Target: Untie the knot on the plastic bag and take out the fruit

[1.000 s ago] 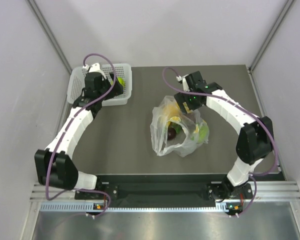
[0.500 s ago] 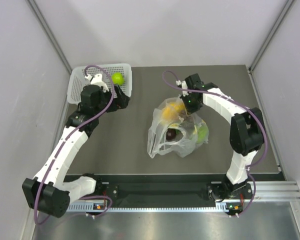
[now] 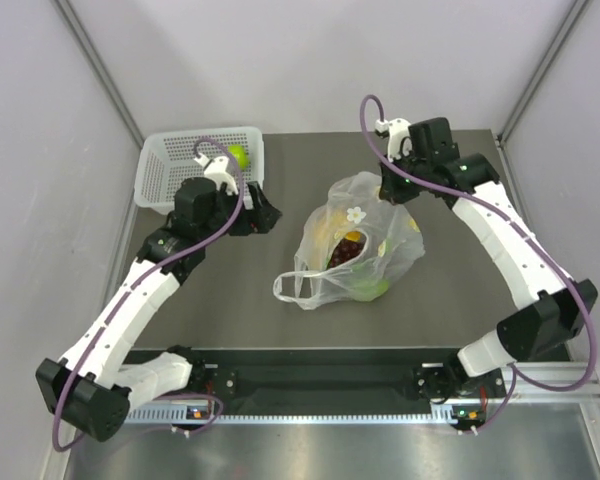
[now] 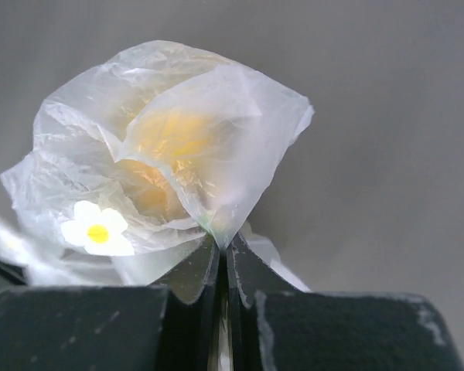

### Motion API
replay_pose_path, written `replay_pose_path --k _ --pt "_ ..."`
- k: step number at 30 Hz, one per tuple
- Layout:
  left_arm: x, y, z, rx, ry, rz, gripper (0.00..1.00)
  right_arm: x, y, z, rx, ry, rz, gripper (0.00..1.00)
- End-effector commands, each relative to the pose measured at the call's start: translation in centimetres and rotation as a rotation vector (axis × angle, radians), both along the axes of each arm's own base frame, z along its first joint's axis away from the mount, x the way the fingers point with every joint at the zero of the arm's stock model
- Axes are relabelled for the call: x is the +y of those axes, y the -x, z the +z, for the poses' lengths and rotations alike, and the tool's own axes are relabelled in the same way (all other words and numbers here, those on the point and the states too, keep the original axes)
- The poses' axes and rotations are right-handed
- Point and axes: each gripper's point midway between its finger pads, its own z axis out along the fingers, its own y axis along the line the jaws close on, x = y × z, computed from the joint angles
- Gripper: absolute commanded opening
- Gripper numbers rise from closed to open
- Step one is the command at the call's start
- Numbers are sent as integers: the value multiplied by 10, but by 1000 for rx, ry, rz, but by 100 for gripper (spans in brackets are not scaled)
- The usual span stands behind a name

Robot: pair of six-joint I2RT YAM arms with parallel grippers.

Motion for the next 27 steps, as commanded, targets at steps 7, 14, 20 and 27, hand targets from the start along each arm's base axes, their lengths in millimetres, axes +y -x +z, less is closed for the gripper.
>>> replay_pose_path --k 7,14,20,27 --pt "-46 31 8 -41 3 -130 87 -3 36 39 -65 -48 80 0" --pt "-81 59 -34 21 -59 -225 86 -47 31 29 -103 65 -165 0" --pt "-105 76 -48 12 -31 -296 86 -79 30 4 -86 168 -341 11" --pt "-115 75 -71 -2 -101 -265 85 -60 46 -28 -6 105 -249 57"
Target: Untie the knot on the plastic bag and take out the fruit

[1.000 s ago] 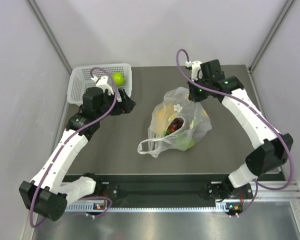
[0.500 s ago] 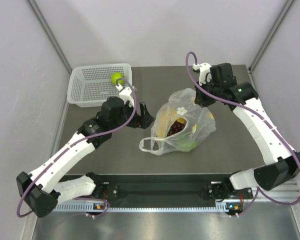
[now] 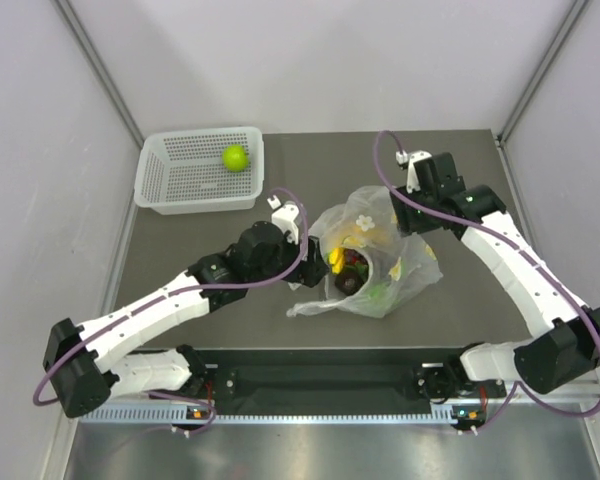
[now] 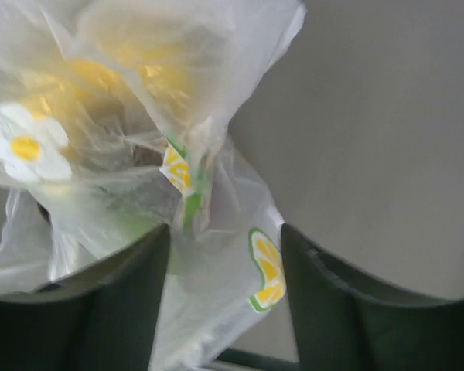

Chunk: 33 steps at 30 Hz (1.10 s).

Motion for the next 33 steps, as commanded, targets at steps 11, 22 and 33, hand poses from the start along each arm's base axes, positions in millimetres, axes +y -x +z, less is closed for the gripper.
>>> replay_pose_path --k 11,22,33 --pt "-5 -5 -12 -36 -6 49 67 20 22 82 -186 -220 17 97" --pt "50 -8 -6 -96 41 293 67 122 112 42 -35 -281 345 100" --pt "74 -3 13 -116 89 377 66 154 116 -8 -49 112 77 100"
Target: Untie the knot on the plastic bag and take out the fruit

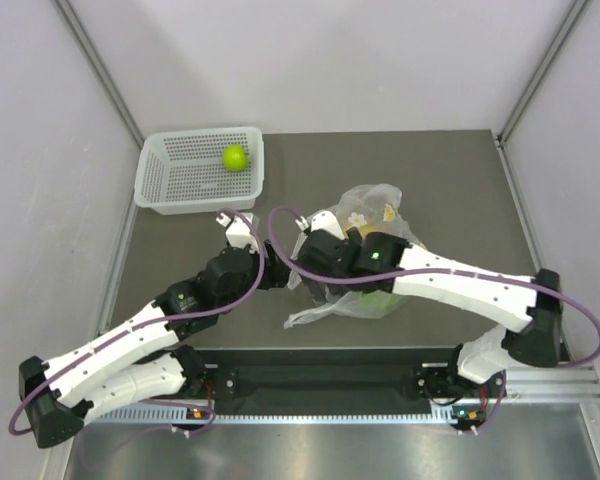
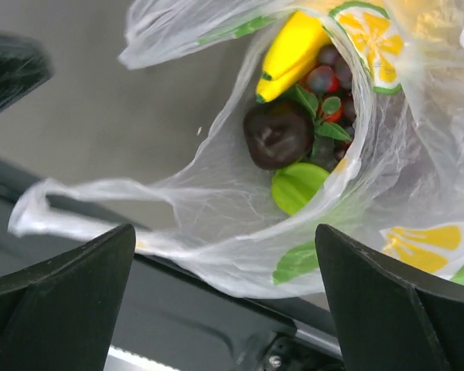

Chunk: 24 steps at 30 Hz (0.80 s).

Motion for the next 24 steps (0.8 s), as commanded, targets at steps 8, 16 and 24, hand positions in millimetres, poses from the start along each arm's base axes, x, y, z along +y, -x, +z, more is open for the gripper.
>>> replay_pose_path --k 8,16,24 --pt "10 4 5 -10 38 35 65 -45 -5 -42 -99 281 -337 89" --pt "-16 13 -3 -9 62 -112 58 -79 28 -61 -32 266 -356 21" --pt "-70 26 -7 -23 148 -349 48 -115 56 -64 9 178 -395 0"
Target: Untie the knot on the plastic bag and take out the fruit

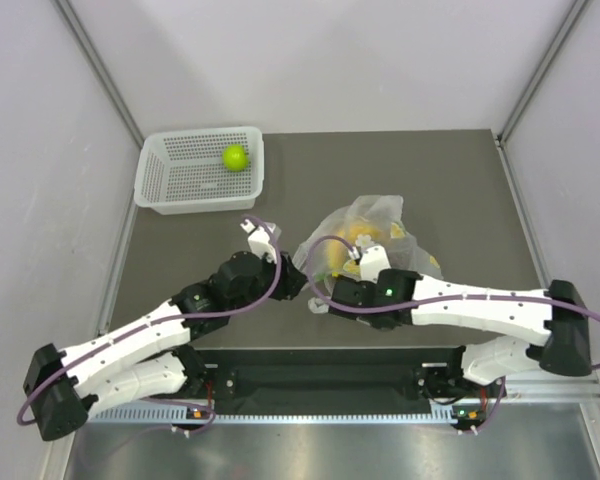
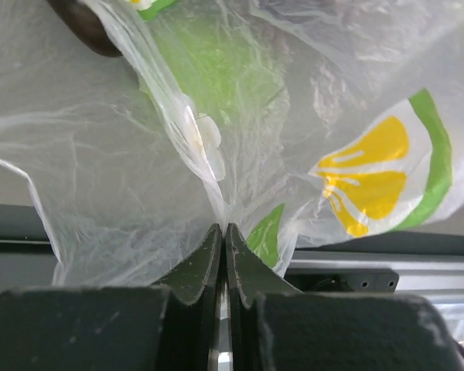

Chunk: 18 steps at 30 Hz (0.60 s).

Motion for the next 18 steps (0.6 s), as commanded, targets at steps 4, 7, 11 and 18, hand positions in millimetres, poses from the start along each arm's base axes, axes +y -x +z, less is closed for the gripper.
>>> replay_pose_path --k 4,7,11,18 --pt "-66 21 27 -102 148 -270 47 -38 15 0 -23 -25 -134 0" --pt "-85 31 20 -104 124 -340 47 -50 18 3 -34 -58 -165 0" --pt "-111 59 9 -96 118 -455 45 -57 27 -7 -4 -98 -160 2" --pt "-143 100 -23 -40 82 -576 40 -60 26 2 -38 -226 -174 10"
